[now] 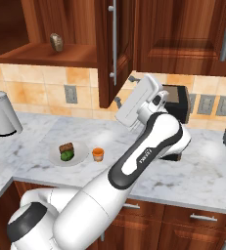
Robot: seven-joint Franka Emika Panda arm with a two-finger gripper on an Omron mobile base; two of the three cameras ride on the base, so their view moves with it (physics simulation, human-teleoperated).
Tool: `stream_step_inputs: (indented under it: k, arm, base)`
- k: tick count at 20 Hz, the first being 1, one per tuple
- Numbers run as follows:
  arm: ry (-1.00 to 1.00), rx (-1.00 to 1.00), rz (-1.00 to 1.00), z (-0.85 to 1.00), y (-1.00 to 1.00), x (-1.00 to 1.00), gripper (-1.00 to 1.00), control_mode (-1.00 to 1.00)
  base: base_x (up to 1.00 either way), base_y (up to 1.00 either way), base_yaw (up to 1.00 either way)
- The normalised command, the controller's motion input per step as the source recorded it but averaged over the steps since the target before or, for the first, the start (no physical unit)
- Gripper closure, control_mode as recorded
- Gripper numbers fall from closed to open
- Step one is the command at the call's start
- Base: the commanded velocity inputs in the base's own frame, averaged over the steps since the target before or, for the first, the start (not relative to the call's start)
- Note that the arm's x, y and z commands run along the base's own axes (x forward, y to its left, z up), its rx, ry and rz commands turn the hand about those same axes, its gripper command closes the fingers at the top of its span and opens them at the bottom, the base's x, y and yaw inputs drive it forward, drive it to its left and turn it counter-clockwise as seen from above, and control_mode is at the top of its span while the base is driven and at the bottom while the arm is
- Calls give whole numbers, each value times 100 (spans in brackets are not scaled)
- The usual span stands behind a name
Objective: Pick the avocado and bread from the counter and place them on the plate. Then pick the jam from the cabinet and place it next to the plate. Lastly close the cabinet door.
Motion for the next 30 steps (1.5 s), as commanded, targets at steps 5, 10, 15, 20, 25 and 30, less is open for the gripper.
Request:
stream_step_inputs:
  k: [5, 10, 15, 20, 25, 30]
  arm:
    - [0, -9, 0, 17, 0, 0, -100, -100]
    - [0, -8, 0, 19, 0, 0, -100, -100]
    - [0, -4, 0, 24, 1, -1, -100, -100]
    - [0, 0, 0, 34, 11, -2, -100, -100]
    - [0, 0, 0, 41, 33, -1, -100, -100]
    - [3, -1, 0, 42, 49, 0, -100, -100]
  base:
    - [0, 0, 0]
    - [0, 0, 0]
    - [0, 0, 0]
    - [0, 0, 0]
    - [0, 0, 0]
    - [0, 0, 0]
